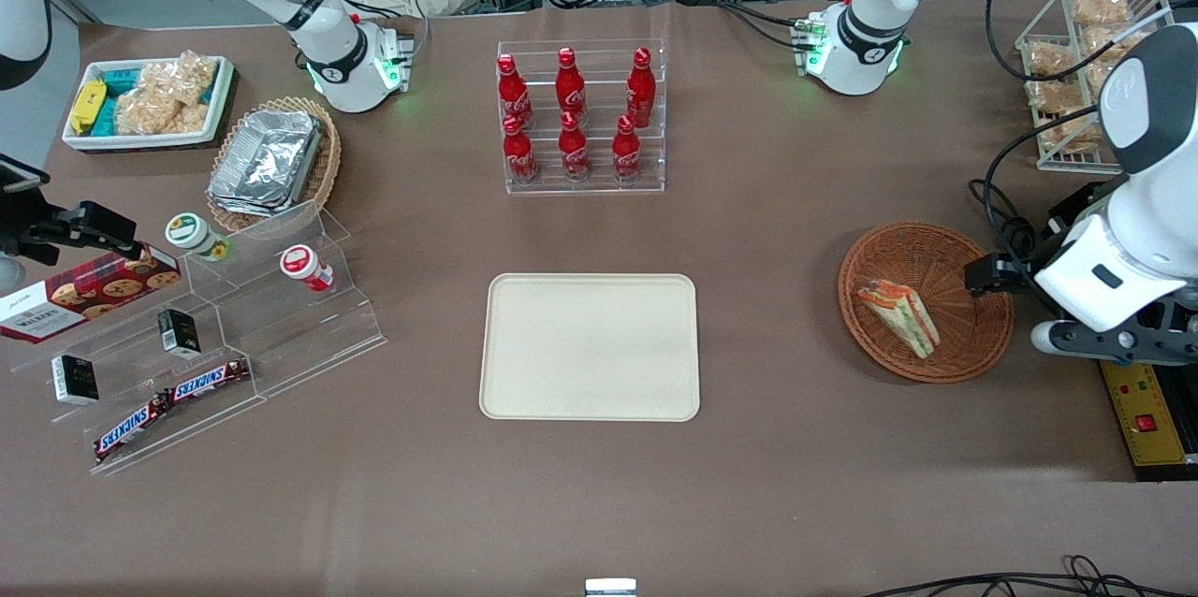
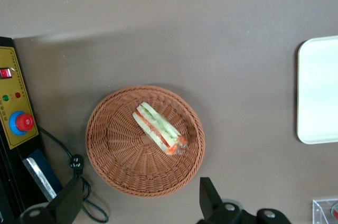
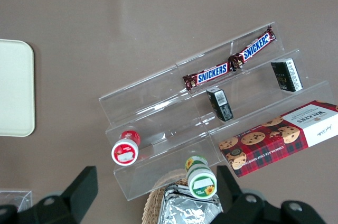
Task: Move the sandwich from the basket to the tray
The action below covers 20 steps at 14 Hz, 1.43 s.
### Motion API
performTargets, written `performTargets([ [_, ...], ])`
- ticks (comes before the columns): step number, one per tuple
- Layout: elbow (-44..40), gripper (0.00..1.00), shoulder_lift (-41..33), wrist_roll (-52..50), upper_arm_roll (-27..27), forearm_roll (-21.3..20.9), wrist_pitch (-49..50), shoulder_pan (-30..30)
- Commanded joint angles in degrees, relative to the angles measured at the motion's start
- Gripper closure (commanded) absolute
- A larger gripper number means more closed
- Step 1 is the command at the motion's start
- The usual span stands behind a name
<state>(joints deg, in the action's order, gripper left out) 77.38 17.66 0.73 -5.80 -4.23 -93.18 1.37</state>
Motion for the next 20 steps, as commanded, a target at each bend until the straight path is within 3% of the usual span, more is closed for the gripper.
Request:
performTargets([
  [1,2.07,0.01,0.35,-1.08,0.00,0.10,4.55,1.70],
  [6,7.76,0.01,0.44,-1.00,0.44,-0.34,5.39,0.65],
  [12,20.51,0.01,-0.53,-2.58,4.03,0.36,-9.02,0.39],
  [16,27.11,0.01,3.24,-19.14,4.92,0.28,-24.47,0.91],
  [20,27.56,0.01,7.02,-35.86,4.65,0.28,-30.21,0.82],
])
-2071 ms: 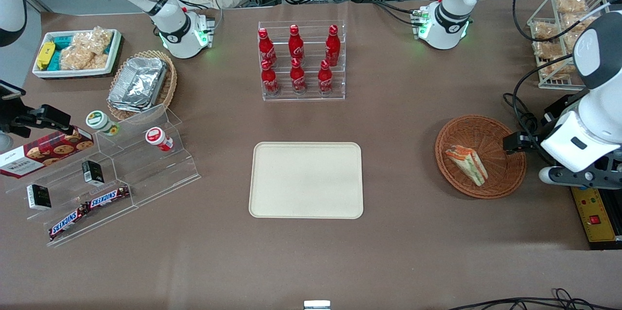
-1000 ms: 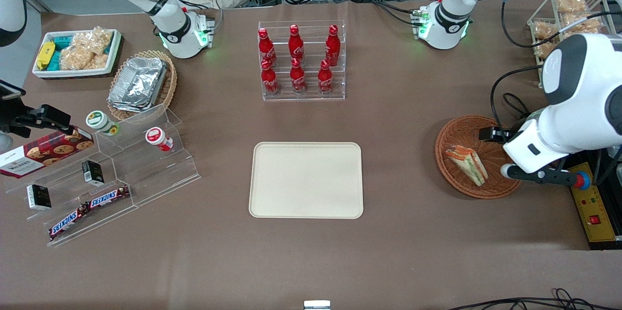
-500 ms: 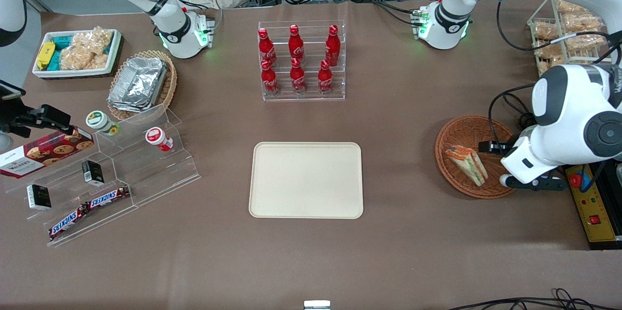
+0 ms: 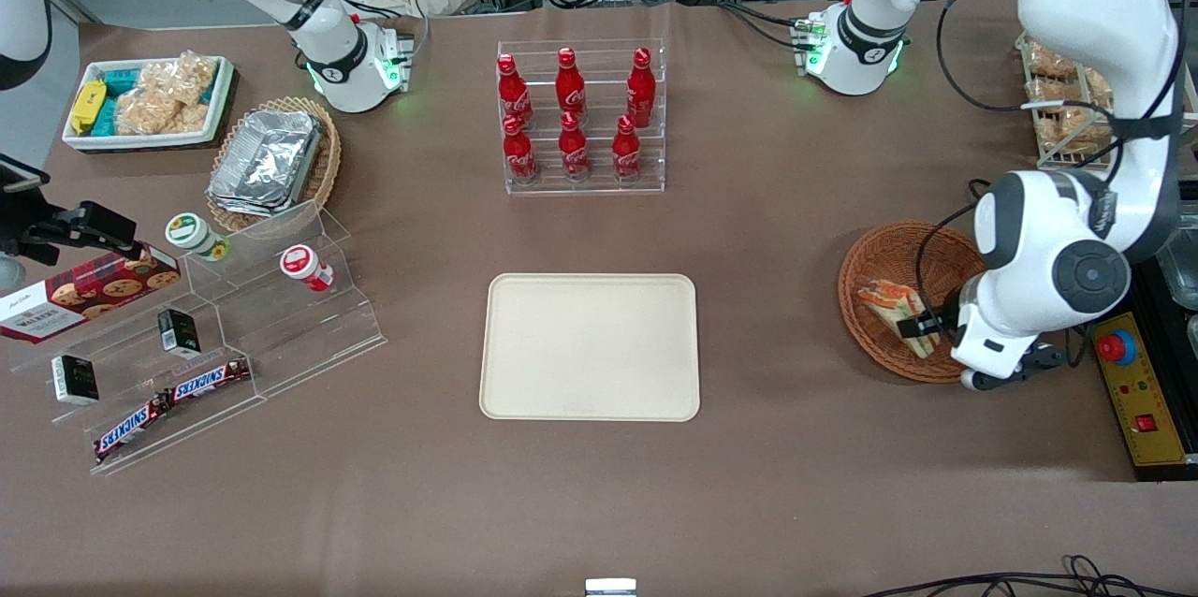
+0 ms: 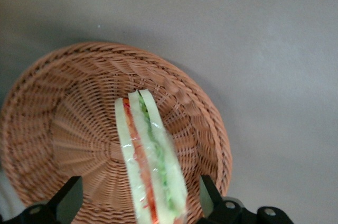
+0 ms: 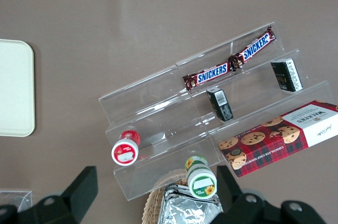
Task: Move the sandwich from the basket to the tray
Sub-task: 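Lower the left gripper onto the wrapped sandwich and close on it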
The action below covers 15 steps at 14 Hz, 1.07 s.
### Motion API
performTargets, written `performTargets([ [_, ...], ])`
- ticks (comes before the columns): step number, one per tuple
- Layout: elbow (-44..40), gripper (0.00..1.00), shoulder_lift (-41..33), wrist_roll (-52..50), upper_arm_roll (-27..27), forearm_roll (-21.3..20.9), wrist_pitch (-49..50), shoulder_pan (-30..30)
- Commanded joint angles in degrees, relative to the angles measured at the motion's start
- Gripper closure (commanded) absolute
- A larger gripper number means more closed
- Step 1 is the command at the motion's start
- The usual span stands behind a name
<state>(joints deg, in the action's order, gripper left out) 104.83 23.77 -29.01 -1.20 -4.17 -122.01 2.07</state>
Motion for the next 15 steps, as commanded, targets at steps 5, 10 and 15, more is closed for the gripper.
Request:
performTargets([
  [5,4.05,0.01,2.16,-12.20,0.06,-0.22,-6.39,0.47],
  [10,8.02,0.02,2.33,-12.21,0.06,-1.02,-8.78,0.04],
  [15,7.15,0.71,0.85,-12.03,-0.03,-1.37,-7.55,0.21],
])
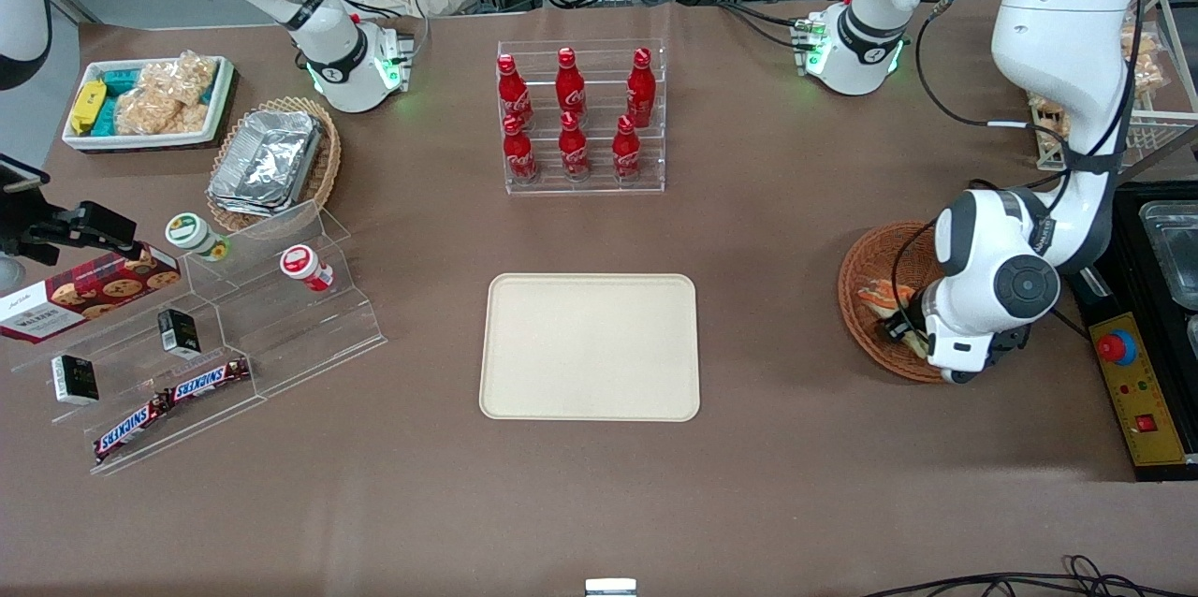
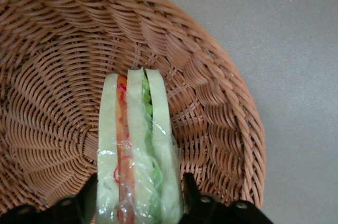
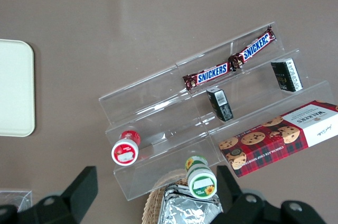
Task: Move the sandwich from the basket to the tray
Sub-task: 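Lower the left gripper onto the wrapped sandwich and close on it, then lift the sandwich out of the wicker basket with the left gripper, then carry the sandwich over the cream tray and lower it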
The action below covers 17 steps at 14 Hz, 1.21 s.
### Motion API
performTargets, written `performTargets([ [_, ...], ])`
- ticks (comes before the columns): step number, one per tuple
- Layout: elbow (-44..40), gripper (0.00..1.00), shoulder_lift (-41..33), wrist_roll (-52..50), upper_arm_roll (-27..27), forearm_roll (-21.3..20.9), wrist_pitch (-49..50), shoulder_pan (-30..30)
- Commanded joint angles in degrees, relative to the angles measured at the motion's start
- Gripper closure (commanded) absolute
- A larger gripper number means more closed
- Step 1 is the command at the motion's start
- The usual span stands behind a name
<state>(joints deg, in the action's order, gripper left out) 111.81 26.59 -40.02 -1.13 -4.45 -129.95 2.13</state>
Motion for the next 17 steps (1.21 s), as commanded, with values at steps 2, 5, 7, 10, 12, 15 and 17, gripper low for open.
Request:
performTargets([
  [2,-1.07,1.00,-3.38,-0.42,-0.10,-1.08,4.15,0.51],
  [5,-5.01,1.00,-5.75,0.11,-1.76,-1.00,12.84,0.51],
  [7,-12.36,1.00,-6.98,0.29,-3.34,-0.91,22.58,0.33],
  [10,-27.49,1.00,-6.81,6.33,-4.31,-0.03,36.31,0.33],
  [12,-33.48,0.98,-7.08,12.13,-4.67,0.32,40.02,0.33],
  [15,-36.32,1.00,-7.08,18.38,-5.63,2.61,42.40,0.42],
  [17,-35.79,1.00,-6.29,19.71,-9.48,2.52,42.06,0.42],
])
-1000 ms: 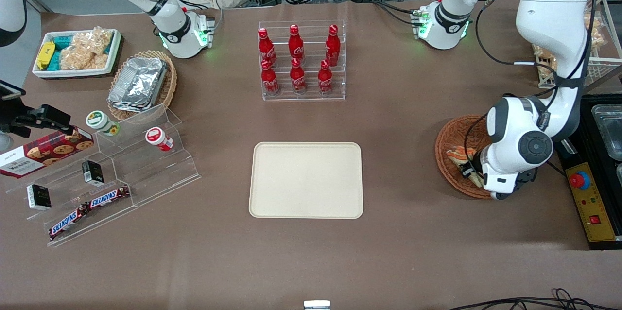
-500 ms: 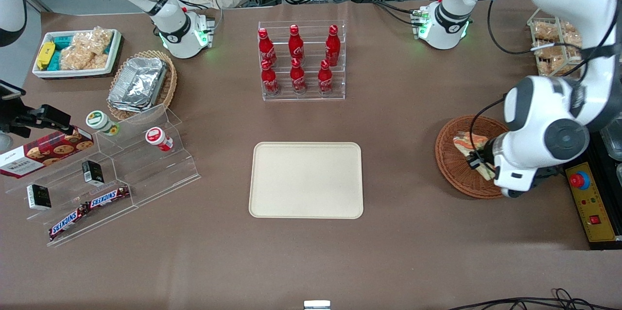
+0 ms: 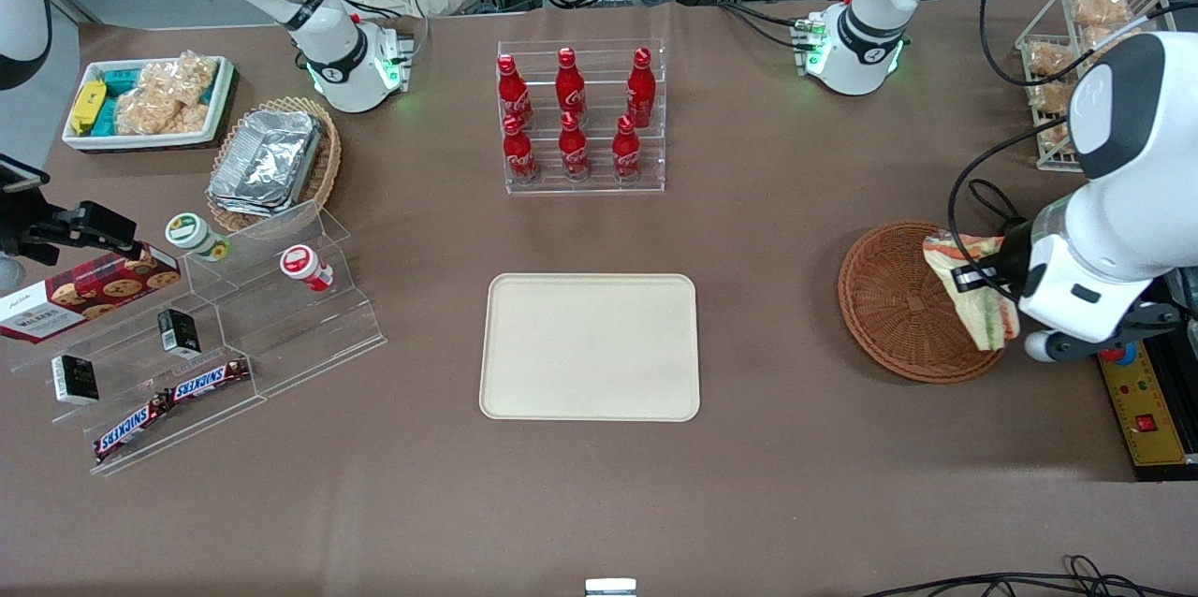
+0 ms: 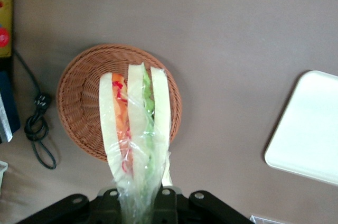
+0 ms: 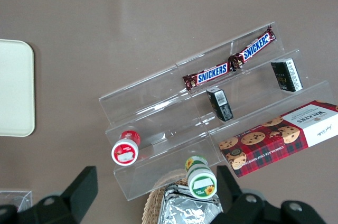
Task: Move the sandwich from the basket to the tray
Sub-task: 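Carry the sandwich over the cream tray and lower it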
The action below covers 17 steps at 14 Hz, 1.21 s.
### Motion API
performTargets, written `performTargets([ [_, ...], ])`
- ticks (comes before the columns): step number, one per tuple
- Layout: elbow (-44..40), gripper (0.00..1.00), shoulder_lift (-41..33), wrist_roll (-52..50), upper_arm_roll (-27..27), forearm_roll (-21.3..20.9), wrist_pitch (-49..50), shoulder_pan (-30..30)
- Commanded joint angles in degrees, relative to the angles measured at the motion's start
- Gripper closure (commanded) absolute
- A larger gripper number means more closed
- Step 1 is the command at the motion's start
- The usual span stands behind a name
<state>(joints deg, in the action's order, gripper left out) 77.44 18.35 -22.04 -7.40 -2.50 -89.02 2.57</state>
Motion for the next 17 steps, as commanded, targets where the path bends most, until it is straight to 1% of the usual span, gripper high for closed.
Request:
performTargets([
  [1,-1.07,1.00,3.00,1.82,-5.07,0.39,0.61,0.15],
  [2,-1.06,1.00,4.83,1.82,-7.35,-0.14,0.08,0.93],
  [3,-1.06,1.00,6.59,1.73,-8.50,-0.31,-2.18,2.33],
  [5,-0.80,1.00,10.54,1.12,-8.16,-0.84,-8.68,7.86],
  [7,-1.15,1.00,15.29,-0.97,-8.07,-4.60,-12.47,12.96],
  [9,-1.24,1.00,18.72,-7.55,-7.98,-7.51,-18.17,16.92],
  [10,-1.06,1.00,20.30,-9.24,-7.98,-8.83,-21.33,18.16],
  [14,-1.15,1.00,26.46,-11.35,-8.07,-8.32,-31.28,19.92],
  [17,-1.15,1.00,30.24,-12.33,-8.07,-8.66,-35.77,21.42],
])
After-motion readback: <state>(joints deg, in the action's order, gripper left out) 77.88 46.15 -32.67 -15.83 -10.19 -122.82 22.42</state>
